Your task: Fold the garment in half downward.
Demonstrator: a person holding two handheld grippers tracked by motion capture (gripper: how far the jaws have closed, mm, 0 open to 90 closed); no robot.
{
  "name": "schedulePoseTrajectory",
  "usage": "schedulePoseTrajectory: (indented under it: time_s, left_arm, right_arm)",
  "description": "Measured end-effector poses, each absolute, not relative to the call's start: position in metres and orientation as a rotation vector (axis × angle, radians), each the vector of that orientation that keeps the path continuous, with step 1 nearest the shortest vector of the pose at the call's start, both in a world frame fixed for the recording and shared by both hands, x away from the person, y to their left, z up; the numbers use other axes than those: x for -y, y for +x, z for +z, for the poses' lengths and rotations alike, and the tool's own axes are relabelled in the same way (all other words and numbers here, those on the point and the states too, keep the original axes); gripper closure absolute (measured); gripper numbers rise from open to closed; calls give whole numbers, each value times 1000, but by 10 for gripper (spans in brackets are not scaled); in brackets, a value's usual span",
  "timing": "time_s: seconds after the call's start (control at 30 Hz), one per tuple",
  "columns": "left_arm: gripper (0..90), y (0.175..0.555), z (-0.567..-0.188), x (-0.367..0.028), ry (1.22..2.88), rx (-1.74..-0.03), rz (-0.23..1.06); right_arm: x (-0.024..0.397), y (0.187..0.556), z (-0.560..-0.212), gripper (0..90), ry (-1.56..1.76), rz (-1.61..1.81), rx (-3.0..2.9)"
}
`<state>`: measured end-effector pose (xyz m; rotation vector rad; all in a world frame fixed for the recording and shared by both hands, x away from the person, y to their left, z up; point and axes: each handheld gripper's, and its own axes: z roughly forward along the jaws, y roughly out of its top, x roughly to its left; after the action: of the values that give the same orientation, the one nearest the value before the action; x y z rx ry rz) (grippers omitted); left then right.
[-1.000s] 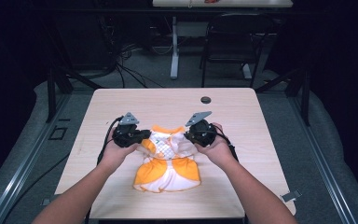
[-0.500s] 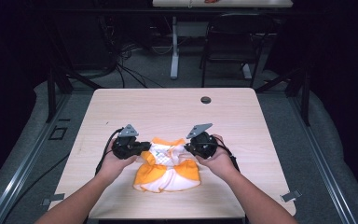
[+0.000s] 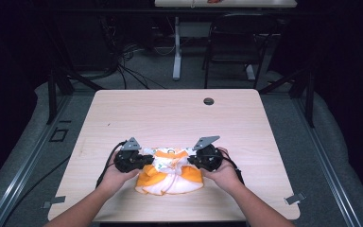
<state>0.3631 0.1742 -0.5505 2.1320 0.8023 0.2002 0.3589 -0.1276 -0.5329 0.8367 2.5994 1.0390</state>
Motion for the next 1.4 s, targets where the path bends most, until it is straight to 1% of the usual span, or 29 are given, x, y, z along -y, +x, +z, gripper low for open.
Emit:
schedulePoseTrajectory:
  time_s: [0.07, 0.17, 0.43, 0.5, 0.57, 0.67, 0.77, 0.83, 0.93, 1.0, 1.13, 1.4]
  left_arm:
    - [805, 361, -550, -176, 2119, -807, 188]
    - [756, 361, -545, -179, 2100, -815, 180]
    - [681, 366, -525, -187, 2067, -848, 206]
    - [675, 368, -523, -188, 2064, -882, 223]
    - [675, 372, -524, -189, 2064, -908, 246]
    - [698, 379, -528, -187, 2077, -940, 248]
    - [772, 386, -534, -183, 2077, -953, 240]
    - [820, 388, -537, -180, 2069, -969, 224]
    - [875, 389, -541, -176, 2062, -967, 172]
    - [895, 387, -542, -173, 2073, -956, 156]
    - [900, 382, -538, -171, 2062, -934, 127]
    - [900, 362, -524, -174, 2056, -858, 85]
  right_arm:
    - [128, 357, -534, 811, 847, 1054, -2601]
    - [130, 355, -530, 772, 860, 1077, -2588]
    - [139, 355, -508, 693, 882, 1163, -2537]
    - [140, 357, -506, 694, 903, 1179, -2517]
    - [141, 360, -504, 723, 915, 1156, -2500]
    - [140, 368, -506, 812, 933, 1130, -2493]
    - [136, 379, -513, 873, 957, 1114, -2495]
    - [132, 386, -520, 896, 969, 1110, -2509]
    - [127, 391, -527, 899, 987, 1118, -2523]
    - [124, 392, -530, 900, 988, 1130, -2544]
    - [119, 387, -529, 900, 948, 1143, -2565]
    - [122, 365, -515, 900, 873, 1190, -2594]
